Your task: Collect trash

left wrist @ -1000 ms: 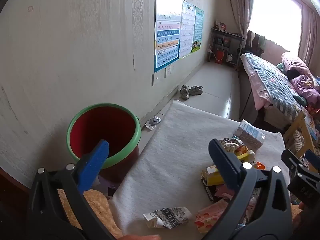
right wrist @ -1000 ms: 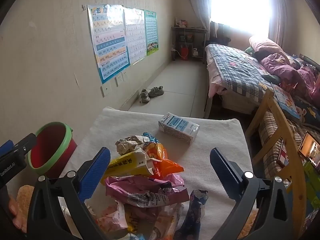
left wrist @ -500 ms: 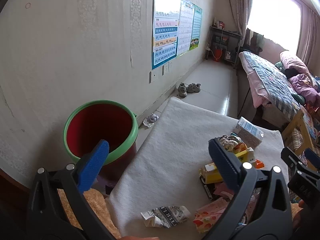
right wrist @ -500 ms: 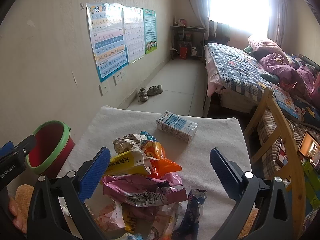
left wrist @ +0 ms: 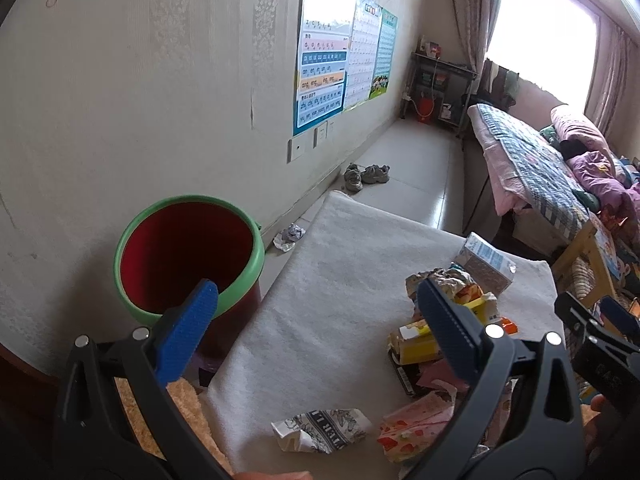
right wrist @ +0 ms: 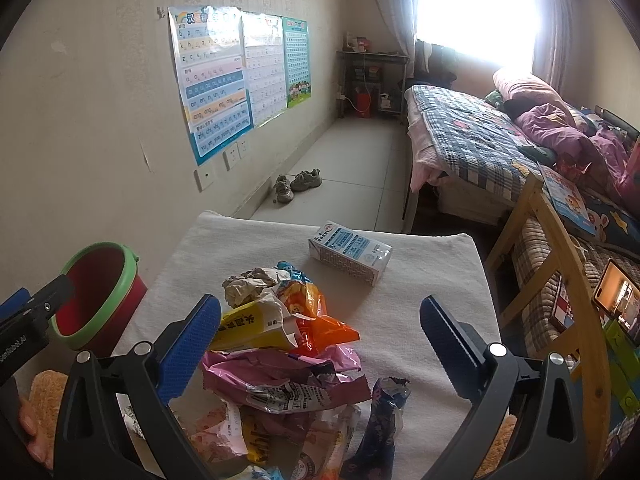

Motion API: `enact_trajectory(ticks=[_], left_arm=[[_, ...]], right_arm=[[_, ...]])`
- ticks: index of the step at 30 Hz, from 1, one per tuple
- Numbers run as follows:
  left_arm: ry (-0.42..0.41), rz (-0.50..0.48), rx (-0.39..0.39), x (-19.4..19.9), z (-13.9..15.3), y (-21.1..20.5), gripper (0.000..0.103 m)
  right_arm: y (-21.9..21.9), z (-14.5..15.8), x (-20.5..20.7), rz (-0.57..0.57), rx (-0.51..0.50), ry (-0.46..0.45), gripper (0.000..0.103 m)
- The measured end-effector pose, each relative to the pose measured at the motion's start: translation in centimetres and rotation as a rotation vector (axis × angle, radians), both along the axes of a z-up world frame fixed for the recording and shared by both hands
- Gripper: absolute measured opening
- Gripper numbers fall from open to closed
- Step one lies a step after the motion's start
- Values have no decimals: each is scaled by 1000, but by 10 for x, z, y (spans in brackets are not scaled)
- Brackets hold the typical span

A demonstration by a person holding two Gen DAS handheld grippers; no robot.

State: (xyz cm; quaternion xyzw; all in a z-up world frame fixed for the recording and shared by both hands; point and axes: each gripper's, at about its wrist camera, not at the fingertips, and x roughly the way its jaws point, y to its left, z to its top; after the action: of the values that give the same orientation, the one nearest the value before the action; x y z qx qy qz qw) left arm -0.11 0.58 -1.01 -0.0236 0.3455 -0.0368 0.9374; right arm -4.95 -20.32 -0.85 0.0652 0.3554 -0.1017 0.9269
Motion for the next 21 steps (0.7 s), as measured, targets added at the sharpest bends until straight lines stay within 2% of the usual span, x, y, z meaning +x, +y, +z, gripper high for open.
enact_trajectory(ticks=[5, 10, 21], left_arm=[[-54, 20, 54, -4, 4, -4, 98], [-55, -17, 65, 2, 1, -3, 98], [12, -27, -43, 8, 4, 9, 98]], right_arm=[[-1, -1, 1, 6, -3, 6, 96], [0, 0, 1, 4, -5, 5, 96], [2, -2, 1, 3, -3, 11, 96]])
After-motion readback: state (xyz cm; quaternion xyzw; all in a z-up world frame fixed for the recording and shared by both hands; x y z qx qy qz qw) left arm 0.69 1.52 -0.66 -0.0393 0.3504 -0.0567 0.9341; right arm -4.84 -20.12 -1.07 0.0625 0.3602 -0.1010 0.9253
